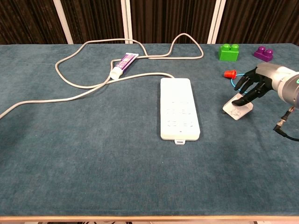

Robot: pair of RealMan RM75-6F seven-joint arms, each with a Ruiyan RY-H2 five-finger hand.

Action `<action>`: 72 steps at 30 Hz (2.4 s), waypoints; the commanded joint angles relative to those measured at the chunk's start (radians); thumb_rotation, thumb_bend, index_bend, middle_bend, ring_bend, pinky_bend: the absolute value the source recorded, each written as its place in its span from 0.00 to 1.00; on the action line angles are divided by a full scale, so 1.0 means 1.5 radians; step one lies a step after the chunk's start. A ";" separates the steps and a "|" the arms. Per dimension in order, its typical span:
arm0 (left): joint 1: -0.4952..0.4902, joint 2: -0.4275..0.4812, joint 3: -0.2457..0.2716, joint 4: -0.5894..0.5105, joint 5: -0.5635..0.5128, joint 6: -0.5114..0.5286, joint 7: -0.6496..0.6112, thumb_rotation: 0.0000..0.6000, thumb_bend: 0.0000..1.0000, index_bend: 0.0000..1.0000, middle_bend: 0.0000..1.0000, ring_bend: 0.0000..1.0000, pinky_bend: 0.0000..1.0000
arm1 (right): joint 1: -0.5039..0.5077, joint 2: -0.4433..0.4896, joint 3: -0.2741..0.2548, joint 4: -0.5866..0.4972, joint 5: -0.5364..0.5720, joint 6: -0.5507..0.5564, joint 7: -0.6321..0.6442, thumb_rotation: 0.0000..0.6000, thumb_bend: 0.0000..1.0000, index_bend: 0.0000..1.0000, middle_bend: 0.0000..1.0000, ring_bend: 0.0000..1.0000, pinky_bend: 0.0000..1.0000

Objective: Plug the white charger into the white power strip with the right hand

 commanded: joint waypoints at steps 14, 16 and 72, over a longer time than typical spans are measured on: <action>-0.001 0.000 0.001 -0.002 -0.003 -0.004 0.005 1.00 0.13 0.24 0.08 0.03 0.09 | -0.031 -0.023 0.005 0.008 -0.013 0.000 0.010 1.00 0.33 0.43 0.41 0.44 0.31; -0.002 0.000 0.000 -0.002 -0.004 -0.006 0.005 1.00 0.13 0.24 0.08 0.03 0.09 | -0.032 -0.028 0.007 0.014 -0.016 0.001 0.010 1.00 0.34 0.44 0.42 0.46 0.31; -0.002 0.001 0.001 -0.012 -0.014 -0.012 0.018 1.00 0.13 0.26 0.08 0.03 0.09 | 0.029 0.117 0.020 0.017 -0.244 -0.276 0.053 1.00 0.49 0.73 0.60 0.62 0.45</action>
